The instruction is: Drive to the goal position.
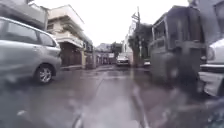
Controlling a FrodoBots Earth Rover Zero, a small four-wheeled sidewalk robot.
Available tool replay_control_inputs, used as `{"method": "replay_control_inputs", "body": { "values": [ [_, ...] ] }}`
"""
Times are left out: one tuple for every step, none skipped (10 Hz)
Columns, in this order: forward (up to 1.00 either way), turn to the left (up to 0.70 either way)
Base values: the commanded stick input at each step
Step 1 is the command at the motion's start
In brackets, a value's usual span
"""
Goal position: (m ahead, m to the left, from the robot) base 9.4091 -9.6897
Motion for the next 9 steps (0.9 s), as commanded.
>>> {"method": "replay_control_inputs", "body": {
  "values": [
    [1.0, 0.0],
    [1.0, 0.0],
    [1.0, 0.0],
    [1.0, 0.0],
    [1.0, 0.0],
    [1.0, 0.0],
    [1.0, 0.0],
    [1.0, 0.0],
    [1.0, 0.0]
  ]
}}
